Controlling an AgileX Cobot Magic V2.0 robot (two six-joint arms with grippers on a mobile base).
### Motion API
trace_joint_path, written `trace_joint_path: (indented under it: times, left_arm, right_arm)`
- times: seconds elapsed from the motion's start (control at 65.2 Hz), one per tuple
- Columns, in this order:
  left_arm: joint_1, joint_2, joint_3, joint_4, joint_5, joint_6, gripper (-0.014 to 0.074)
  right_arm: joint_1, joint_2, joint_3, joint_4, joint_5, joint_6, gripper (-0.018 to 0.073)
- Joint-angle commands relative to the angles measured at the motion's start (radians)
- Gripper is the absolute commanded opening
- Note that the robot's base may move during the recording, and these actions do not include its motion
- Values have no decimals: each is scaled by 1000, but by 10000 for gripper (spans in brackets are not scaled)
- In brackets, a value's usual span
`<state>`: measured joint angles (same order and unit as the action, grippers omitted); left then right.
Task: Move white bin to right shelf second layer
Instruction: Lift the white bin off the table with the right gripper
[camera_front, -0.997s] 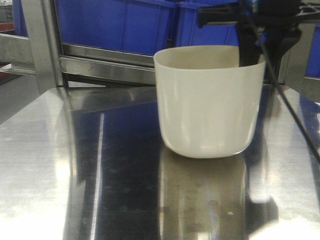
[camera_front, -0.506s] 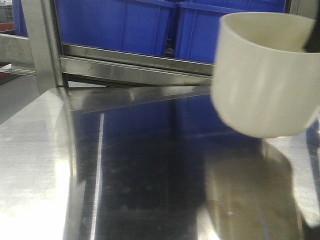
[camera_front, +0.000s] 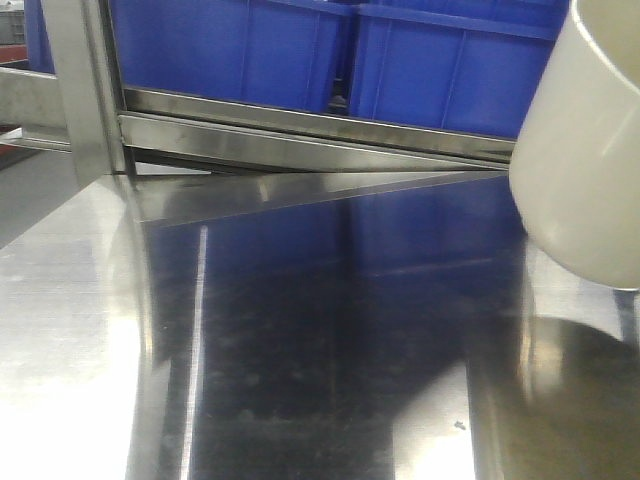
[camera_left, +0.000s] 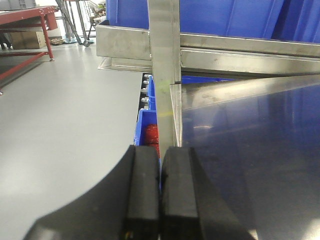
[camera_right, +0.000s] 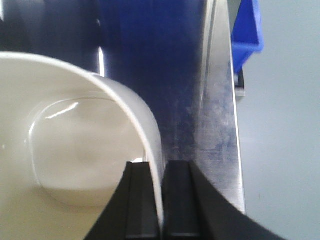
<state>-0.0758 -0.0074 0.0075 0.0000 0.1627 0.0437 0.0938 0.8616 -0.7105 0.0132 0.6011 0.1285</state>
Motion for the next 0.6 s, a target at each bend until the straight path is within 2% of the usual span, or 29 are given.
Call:
trace_joint_path:
  times: [0.0,0.322,0.583]
  left_arm:
    - [-6,-16,37,0,-85,-5,85]
    - [-6,-16,37,0,-85,-5,85]
    - [-6,-16,37,0,-85,-5,85]
  right_arm:
    - [-4,-107,26,9,-115,-7,47]
    - [-4,-383,156,9,-112,-7,47]
    - [-4,-444,168,10,-93,-7,47]
